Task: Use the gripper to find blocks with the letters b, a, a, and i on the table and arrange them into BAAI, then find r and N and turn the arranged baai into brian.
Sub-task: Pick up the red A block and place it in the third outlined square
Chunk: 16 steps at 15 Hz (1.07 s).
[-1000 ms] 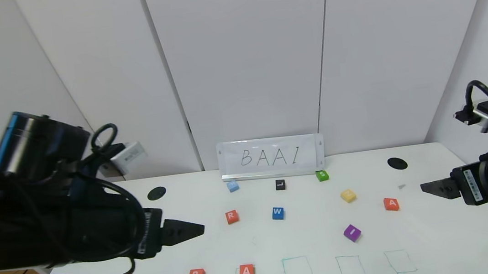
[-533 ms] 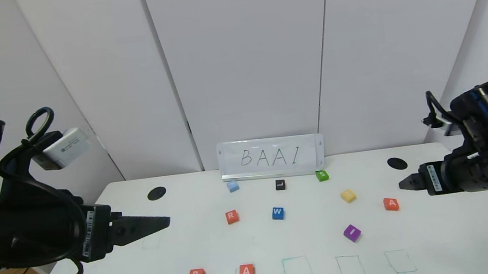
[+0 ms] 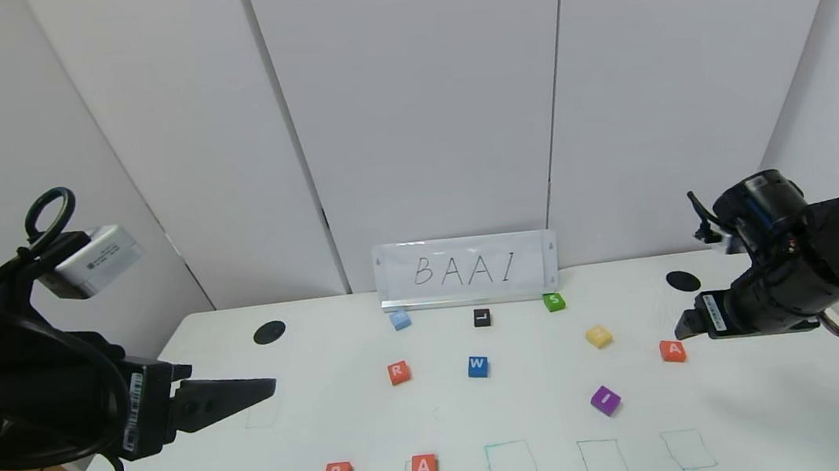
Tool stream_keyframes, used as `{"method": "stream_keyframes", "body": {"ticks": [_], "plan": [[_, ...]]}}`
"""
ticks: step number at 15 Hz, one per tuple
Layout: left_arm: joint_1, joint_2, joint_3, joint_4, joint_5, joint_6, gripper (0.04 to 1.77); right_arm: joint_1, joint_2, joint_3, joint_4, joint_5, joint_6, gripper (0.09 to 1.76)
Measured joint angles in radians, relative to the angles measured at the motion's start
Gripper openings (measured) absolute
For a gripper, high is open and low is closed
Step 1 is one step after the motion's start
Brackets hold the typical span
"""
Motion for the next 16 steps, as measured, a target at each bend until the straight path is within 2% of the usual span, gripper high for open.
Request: {"method": "stream_keyframes", "body": {"ticks": [2,5,16], "plan": [[0.001,-0.002,0.002,0.000,0.000,0.000,1.71,-0.012,0.044,-0.064,0.078,0.026,-0.004,1.71],[0.001,-0.004,0.003,0.000,0.000,0.000,1.71,-0.016,0.100,-0.115,0.096,0.032,-0.005,1.71],[0.004,0.005,0.007,-0.008,0.001,0.003,1.72,-0.016,0.142,-0.130,0.087,0.041,-0.005,1.71]]}}
